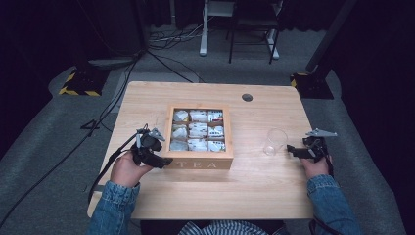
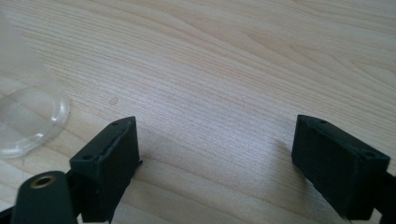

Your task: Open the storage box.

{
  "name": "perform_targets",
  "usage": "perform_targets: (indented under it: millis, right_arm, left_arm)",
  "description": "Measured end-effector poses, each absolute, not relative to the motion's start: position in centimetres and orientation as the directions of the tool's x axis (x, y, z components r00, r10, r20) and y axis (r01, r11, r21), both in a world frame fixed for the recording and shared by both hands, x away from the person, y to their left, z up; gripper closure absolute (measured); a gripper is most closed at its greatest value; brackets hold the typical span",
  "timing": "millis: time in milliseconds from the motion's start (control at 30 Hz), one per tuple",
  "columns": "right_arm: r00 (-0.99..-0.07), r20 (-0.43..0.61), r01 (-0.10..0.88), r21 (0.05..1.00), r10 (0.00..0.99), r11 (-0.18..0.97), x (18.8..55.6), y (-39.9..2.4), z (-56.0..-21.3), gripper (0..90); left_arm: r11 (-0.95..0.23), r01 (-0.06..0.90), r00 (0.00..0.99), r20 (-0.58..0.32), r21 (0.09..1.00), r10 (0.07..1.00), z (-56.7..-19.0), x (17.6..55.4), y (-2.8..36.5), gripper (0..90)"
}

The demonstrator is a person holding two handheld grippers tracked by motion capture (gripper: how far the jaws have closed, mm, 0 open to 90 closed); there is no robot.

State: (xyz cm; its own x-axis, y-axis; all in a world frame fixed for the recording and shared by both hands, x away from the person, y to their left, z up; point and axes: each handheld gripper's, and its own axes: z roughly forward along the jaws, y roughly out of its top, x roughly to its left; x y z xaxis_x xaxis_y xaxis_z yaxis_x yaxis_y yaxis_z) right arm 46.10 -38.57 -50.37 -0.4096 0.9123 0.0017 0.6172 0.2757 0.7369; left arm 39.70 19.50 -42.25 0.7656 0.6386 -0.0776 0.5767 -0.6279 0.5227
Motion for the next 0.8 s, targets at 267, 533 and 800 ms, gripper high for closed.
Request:
perform_targets:
  millis: [267,533,800]
  right_arm:
    - [-0.410,0.001,0.617,0.737,0.912,0.276,46.10,-38.57,-50.37,15.4]
    - [-0.409,0.002,0.617,0.737,0.912,0.276,46.10,-38.57,-50.37,15.4]
    - [-0.411,0.002,0.617,0.737,0.912,0.276,46.10,-38.57,-50.37,15.3]
  left_arm:
    - [-0.634,0.575,0.768,-0.074,0.517,0.636,-42.10,39.57,19.67,37.7]
    - [-0.642,0.571,0.770,-0.064,0.512,0.634,-41.89,39.36,19.81,43.2]
    - [-0.641,0.559,0.777,-0.063,0.526,0.626,-41.68,39.21,19.91,47.0]
